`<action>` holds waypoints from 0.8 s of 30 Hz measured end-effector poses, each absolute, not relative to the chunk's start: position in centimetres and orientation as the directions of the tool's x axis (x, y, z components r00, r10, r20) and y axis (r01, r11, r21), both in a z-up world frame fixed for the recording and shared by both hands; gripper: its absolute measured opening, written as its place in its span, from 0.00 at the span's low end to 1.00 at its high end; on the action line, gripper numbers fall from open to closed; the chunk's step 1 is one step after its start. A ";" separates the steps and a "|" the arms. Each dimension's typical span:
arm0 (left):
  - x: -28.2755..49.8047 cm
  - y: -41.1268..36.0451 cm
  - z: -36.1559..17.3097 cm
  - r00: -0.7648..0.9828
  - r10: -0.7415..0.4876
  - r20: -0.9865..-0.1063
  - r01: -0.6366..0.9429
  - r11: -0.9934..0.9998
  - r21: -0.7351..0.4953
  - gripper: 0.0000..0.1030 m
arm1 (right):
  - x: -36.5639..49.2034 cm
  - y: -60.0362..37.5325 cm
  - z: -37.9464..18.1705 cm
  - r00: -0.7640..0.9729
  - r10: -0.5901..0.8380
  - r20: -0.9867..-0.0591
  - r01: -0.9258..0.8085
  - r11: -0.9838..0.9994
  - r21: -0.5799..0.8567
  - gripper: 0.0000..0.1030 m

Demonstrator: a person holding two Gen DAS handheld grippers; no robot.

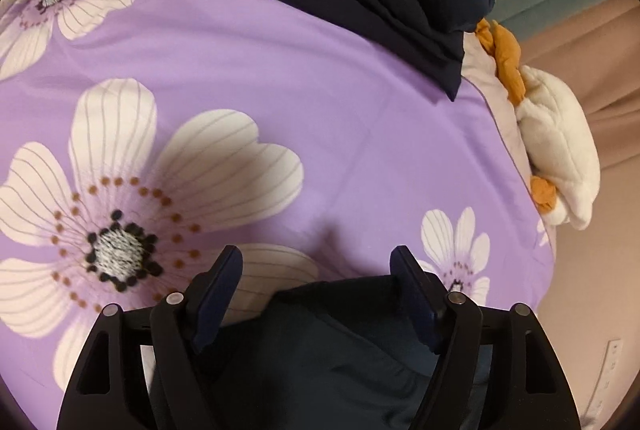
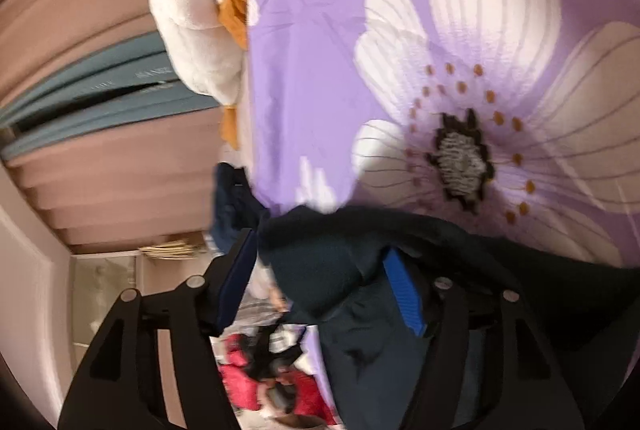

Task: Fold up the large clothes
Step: 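Open both grippers and release the folded hem onto the jacket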

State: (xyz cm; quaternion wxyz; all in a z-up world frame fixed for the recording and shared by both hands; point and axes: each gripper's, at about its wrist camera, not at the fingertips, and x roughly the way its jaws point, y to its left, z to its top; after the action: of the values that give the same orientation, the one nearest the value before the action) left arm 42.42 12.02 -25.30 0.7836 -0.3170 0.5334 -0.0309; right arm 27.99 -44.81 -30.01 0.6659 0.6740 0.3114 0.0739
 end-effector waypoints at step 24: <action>35.1 6.0 -24.5 0.396 -0.399 -0.827 0.125 0.916 -0.382 0.74 | 32.6 -27.0 -21.7 0.600 0.396 -0.696 -0.240 0.918 0.315 0.72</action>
State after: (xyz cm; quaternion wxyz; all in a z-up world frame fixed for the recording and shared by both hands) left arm 35.11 6.04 -24.46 0.8254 -0.1303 0.5259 -0.1586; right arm 32.61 -27.02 -21.67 0.8893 0.0948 0.4102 0.1787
